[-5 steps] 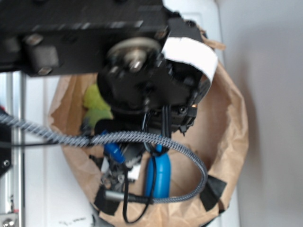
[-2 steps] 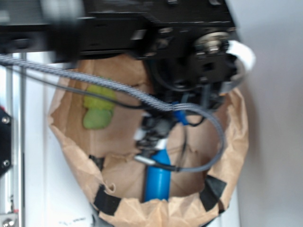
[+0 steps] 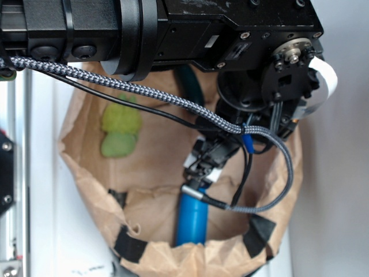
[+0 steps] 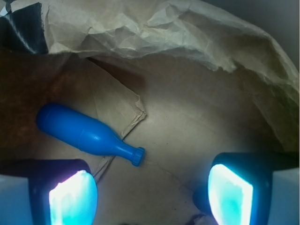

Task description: Grab the plastic pickle.

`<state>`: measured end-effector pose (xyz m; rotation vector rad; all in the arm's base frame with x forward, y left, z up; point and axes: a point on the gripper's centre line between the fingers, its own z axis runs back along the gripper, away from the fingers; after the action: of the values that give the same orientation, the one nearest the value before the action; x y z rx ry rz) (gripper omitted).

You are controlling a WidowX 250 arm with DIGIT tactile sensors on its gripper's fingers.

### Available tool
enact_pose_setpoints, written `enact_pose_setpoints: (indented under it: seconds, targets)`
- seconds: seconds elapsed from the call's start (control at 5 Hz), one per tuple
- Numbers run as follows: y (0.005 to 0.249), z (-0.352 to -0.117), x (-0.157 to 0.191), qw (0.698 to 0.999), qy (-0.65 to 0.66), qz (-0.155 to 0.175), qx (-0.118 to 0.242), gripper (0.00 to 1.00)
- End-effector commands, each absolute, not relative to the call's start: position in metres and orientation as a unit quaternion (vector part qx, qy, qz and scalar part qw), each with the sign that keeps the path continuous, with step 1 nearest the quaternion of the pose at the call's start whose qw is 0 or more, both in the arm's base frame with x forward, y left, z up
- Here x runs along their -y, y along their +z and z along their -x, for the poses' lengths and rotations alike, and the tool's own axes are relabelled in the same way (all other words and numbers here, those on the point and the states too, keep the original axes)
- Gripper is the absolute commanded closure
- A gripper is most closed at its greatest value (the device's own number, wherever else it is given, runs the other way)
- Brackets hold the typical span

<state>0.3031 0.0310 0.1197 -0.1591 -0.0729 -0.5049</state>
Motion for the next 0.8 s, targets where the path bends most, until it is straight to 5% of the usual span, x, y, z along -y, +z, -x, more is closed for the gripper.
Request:
enact_pose_setpoints:
  seconds: [0.0, 0.2, 0.6]
  targets:
    - [0.137, -0.312, -0.034, 0.964, -0.249, 0.066, 0.064, 0.00]
    - [0.120, -0.313, -0.050, 0.955, -0.275, 0.062, 0.092, 0.00]
    - [0.104, -0.308, -0.078, 0.948, -0.300, 0.060, 0.084, 0.00]
